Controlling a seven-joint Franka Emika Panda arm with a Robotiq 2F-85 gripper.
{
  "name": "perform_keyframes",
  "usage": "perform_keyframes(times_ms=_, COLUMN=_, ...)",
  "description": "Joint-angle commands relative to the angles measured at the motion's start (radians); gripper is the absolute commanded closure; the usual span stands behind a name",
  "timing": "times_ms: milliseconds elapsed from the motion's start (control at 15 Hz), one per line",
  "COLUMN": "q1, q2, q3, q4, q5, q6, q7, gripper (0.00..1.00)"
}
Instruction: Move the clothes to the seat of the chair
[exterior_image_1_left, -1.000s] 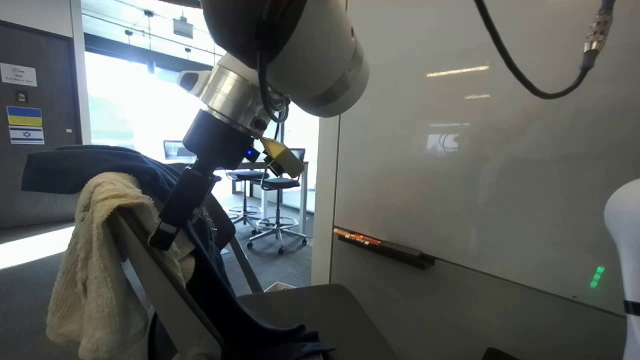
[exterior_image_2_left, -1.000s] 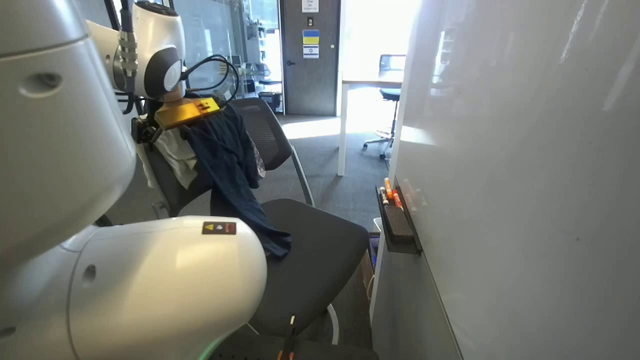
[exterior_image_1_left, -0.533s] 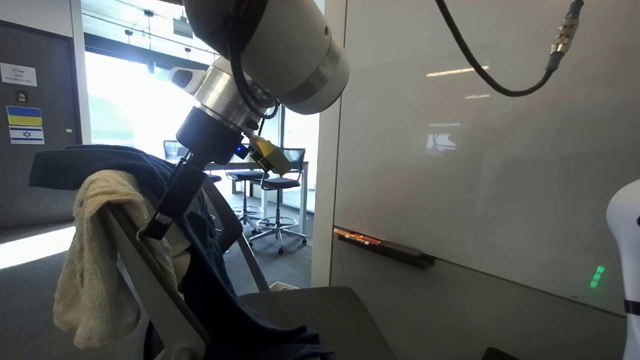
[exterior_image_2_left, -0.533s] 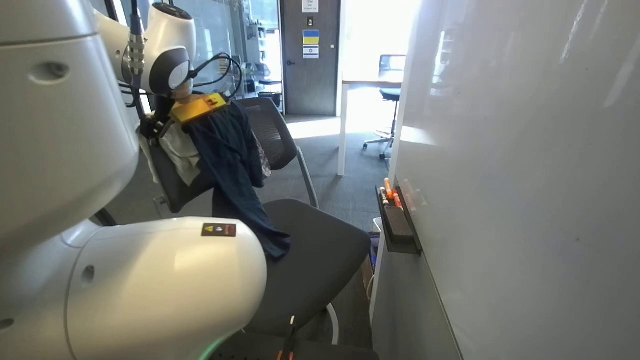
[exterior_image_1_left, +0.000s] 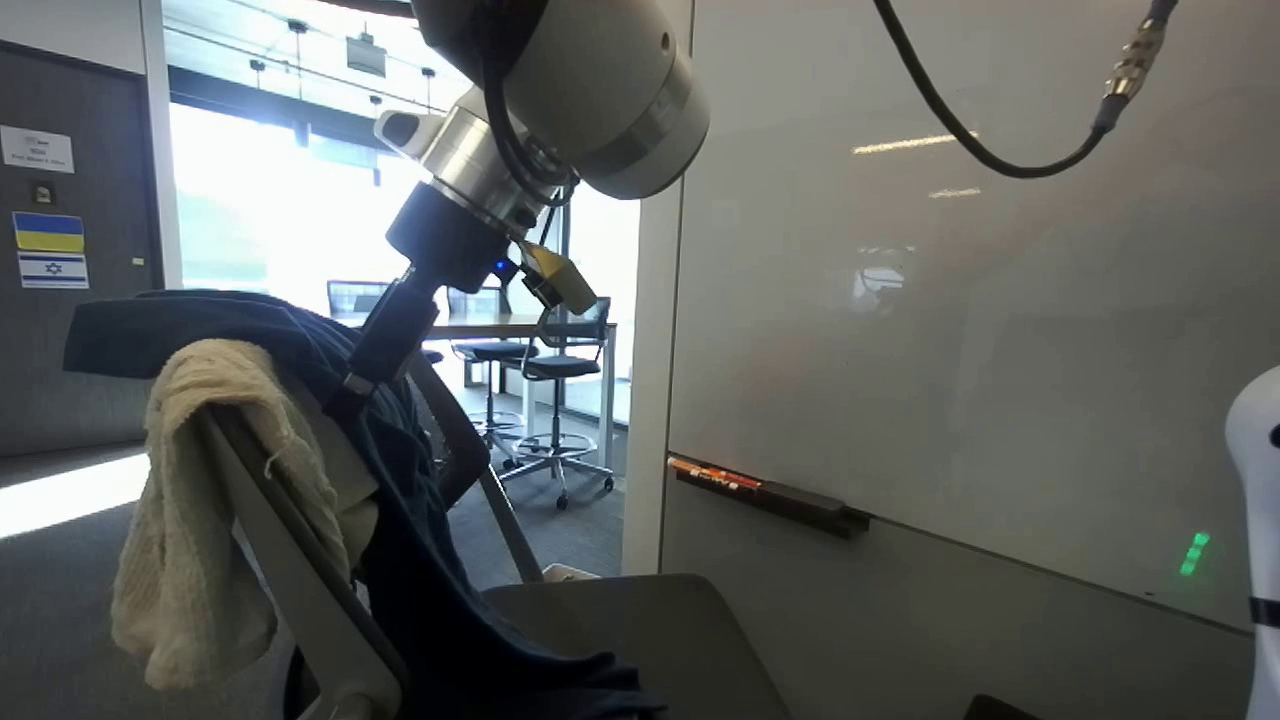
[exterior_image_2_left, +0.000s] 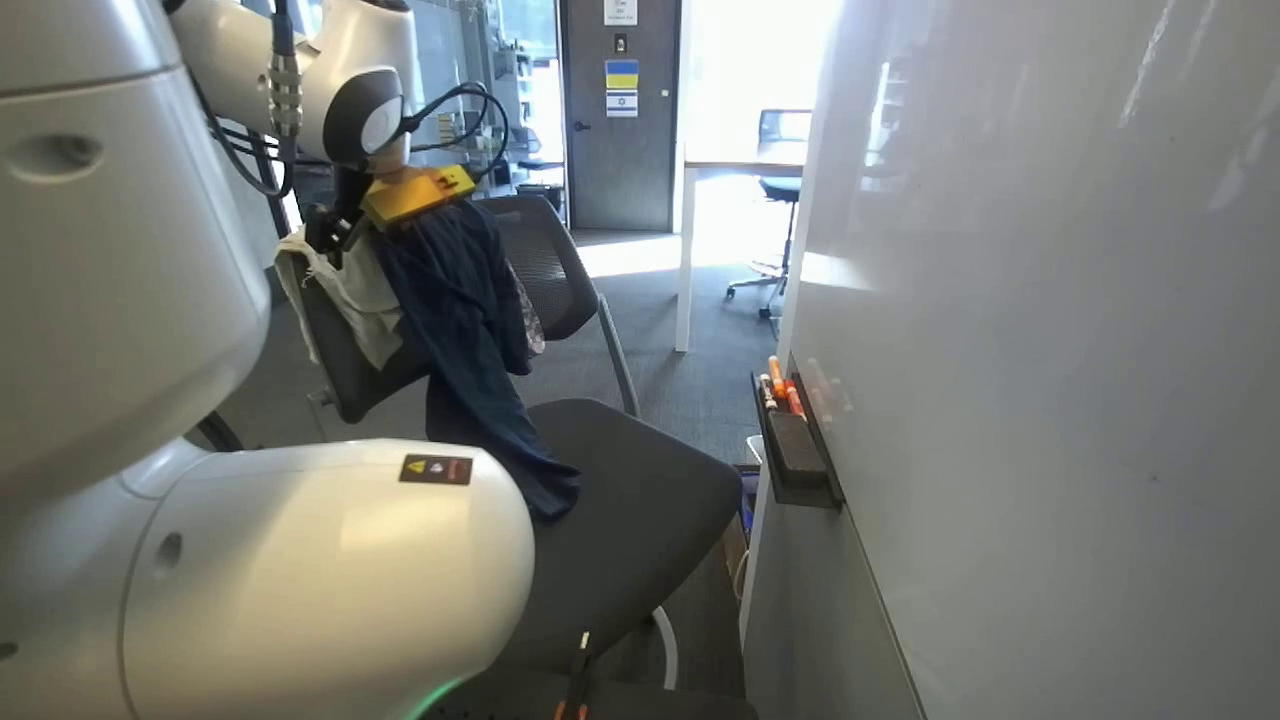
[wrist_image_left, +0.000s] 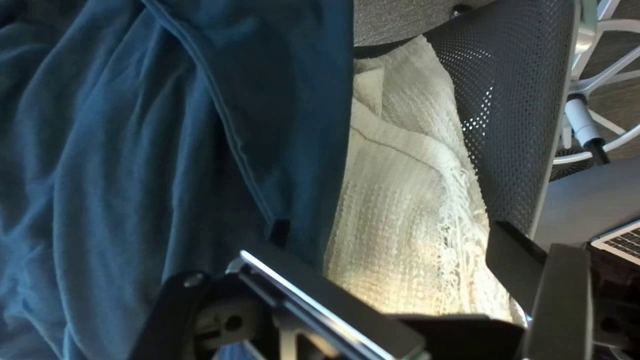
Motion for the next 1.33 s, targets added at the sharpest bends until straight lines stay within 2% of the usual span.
perform_keyframes(times_ms=0, q1=-0.012, q2=-0.024, q3=0.013, q4=-0.001, q5=0.013, q6=-0.012, q7=0.022, gripper=0.00)
perform_keyframes(times_ms=267, q1=0.006, q2=0.028, q3=0.013, q4=0.004, q5=0.125, q6=0.081, q7=-0.059, gripper=0.00)
perform_keyframes(times_ms=533, q1=-0.009, q2=0.102, q3=0.024, q4=0.023, q5=0.198, q6=0.143, q7=-0.147, gripper=0.00)
perform_keyframes(times_ms=600, q1=-0.013, q2=0.117, q3=0.028, q4=0.027, q5=0.223, q6=0.150, q7=-0.182, gripper=0.00)
perform_keyframes(times_ms=667, q1=0.011, q2=0.133, q3=0.007, q4=0.028, q5=0.250, q6=0.176, q7=-0.231, gripper=0.00)
perform_keyframes(times_ms=867, q1=0.010, q2=0.162, q3=0.015, q4=0.039, q5=0.358, q6=0.236, q7=-0.369, gripper=0.00)
perform_keyframes(times_ms=1133, q1=0.003, q2=0.180, q3=0.016, q4=0.062, q5=0.503, q6=0.259, q7=-0.514, gripper=0.00)
perform_keyframes(times_ms=1200, q1=0.002, q2=0.184, q3=0.016, q4=0.067, q5=0.534, q6=0.264, q7=-0.542, gripper=0.25)
perform_keyframes(times_ms=1267, q1=0.001, q2=0.185, q3=0.015, q4=0.067, q5=0.555, q6=0.262, q7=-0.556, gripper=0.27)
